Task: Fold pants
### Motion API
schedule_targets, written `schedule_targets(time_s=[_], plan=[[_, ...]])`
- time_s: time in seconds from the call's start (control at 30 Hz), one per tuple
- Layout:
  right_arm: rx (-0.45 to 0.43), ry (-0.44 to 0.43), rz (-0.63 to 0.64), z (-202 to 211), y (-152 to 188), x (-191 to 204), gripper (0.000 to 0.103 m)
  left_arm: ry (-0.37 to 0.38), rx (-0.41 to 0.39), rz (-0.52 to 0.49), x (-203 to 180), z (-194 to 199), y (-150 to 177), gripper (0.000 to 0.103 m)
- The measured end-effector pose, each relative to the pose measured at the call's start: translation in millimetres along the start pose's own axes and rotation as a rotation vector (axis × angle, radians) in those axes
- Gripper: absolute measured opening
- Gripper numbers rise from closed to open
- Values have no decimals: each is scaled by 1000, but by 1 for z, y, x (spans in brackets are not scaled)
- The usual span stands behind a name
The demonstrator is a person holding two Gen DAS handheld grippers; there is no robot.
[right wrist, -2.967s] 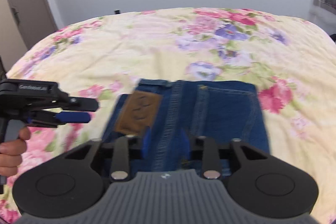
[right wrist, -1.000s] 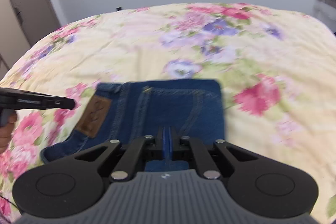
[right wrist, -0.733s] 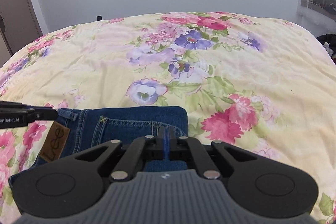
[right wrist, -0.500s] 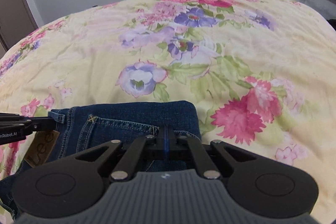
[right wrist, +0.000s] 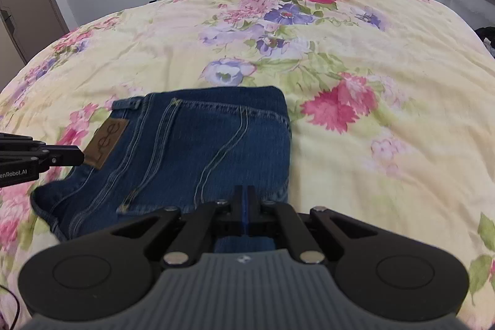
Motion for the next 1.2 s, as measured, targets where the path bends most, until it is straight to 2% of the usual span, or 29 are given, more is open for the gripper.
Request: schedule_targets(time_s=[0.13, 0.2, 0.27, 0.33, 0.43, 0.77, 0.97, 1.2], plan=[[-8, 3, 7, 29, 39, 10, 0, -35, 31, -16, 1, 10, 25, 6], [-11, 7, 2, 35, 56, 14, 0, -44, 31, 25, 8, 12, 33, 5], [-2, 6, -20, 36, 74, 17, 0, -43, 32, 75, 14, 13, 40, 5], [28, 9, -64, 29, 93, 17, 0, -46, 35, 90, 15, 12, 47, 5], [14, 4, -134, 21, 111, 12, 0, -59, 33, 98, 15, 4, 57, 5], [-48, 45, -160, 19, 129, 21, 0, -63, -12, 210, 24, -5, 75, 5], [-49, 25, -202, 20, 129, 14, 0, -107, -41, 154, 17, -4, 80, 5], [-56, 20, -207, 27, 129, 15, 0, -104, -65, 174, 17, -2, 82, 5]])
Point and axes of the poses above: each gripper's, at about its wrist camera, not at the fingertips, and z roughly against the way its jaws point, x to its left, y to its underside, the point moved 4 cm from there along -z, roughly the way its jaws point, and after that the axes turned 6 degrees about z, right-handed, at the moved point
